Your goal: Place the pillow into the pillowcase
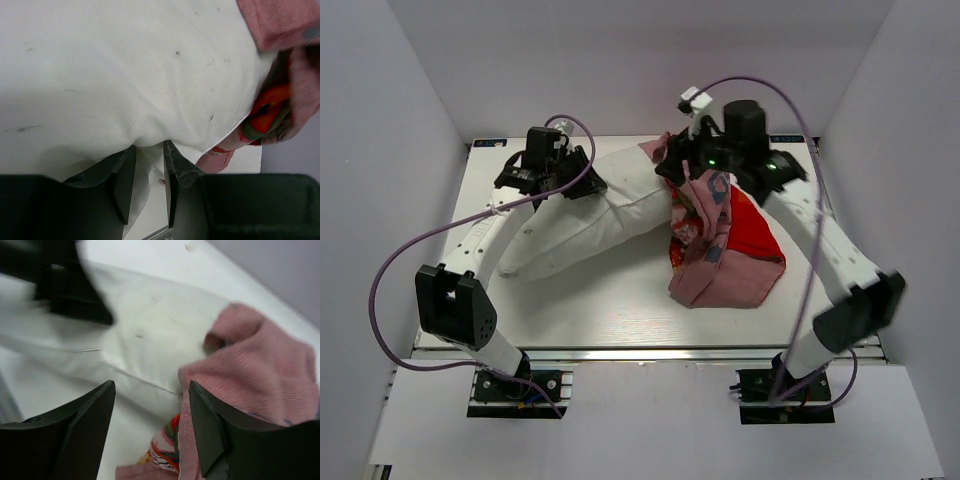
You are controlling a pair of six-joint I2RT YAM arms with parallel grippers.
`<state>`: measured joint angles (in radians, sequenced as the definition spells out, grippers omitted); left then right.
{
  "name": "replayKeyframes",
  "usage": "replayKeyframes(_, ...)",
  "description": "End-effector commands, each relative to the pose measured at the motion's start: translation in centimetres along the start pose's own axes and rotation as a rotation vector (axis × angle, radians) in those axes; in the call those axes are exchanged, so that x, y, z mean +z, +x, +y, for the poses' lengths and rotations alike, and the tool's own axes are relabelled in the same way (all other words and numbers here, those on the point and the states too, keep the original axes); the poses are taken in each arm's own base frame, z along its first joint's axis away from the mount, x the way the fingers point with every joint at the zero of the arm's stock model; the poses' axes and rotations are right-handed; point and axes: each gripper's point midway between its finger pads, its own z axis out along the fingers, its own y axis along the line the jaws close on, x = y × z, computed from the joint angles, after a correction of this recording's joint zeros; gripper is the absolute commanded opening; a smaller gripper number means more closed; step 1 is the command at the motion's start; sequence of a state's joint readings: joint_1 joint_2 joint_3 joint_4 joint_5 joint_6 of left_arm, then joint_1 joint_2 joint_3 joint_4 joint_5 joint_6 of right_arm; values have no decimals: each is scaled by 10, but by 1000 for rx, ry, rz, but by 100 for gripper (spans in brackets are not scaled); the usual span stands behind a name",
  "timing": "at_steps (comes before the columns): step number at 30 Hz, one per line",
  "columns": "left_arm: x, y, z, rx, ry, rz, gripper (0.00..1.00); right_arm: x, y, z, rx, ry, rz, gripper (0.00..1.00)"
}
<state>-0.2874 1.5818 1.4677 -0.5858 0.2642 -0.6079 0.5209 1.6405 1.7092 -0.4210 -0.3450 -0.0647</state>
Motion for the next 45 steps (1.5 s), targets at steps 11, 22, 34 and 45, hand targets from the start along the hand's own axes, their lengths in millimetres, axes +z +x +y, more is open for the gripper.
replayKeyframes(11, 20, 19, 28, 55, -38, 56, 40, -156, 165, 60, -530, -189, 339, 79)
replayKeyframes(22, -7, 2, 15, 71, -31, -4, 46, -126, 288, 48, -295, -29, 542, 78)
replayKeyframes(34, -66, 7, 6, 48, -14, -112, 54, -106, 338, 0, -509, 144, 644, 83)
replayKeyframes(45, -101, 17, 5, 75, -8, -143, 57, -112, 360, 1, -587, 81, 691, 24)
